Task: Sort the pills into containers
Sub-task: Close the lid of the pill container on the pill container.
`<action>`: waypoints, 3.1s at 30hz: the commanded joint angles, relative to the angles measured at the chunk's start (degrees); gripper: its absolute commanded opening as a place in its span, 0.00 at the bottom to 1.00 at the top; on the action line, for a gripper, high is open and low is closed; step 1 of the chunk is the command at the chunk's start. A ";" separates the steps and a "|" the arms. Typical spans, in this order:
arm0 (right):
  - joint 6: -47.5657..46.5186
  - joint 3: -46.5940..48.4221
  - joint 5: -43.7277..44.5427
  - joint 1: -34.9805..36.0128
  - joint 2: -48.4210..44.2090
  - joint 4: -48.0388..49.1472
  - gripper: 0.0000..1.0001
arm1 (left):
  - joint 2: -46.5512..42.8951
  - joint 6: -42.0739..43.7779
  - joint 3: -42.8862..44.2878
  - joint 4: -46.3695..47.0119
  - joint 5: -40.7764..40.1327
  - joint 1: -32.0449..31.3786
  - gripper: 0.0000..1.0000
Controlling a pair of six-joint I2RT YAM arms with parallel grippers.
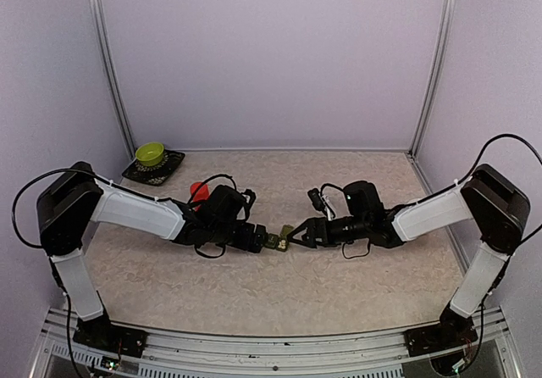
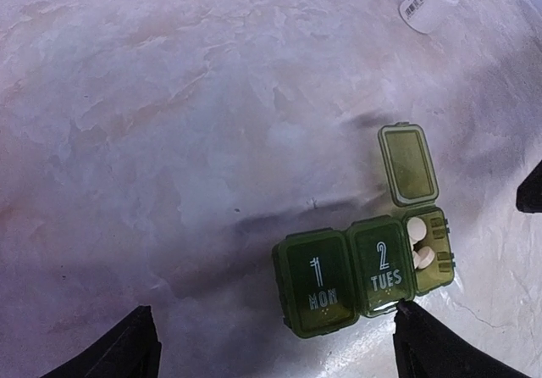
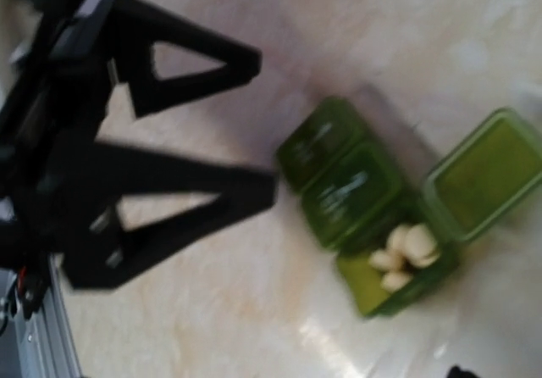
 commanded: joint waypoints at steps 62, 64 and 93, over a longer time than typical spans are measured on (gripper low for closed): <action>4.07 11.82 -11.77 -6.19 19.53 14.19 0.77 | 12.32 0.37 8.93 -1.93 4.12 3.09 0.75; 4.23 11.40 -12.43 -6.19 19.38 15.38 0.76 | 12.16 0.39 8.55 -1.88 3.93 3.01 0.74; 1.61 11.58 -18.61 -3.59 20.40 11.37 0.43 | 10.09 -0.41 6.92 -2.89 2.27 2.61 0.72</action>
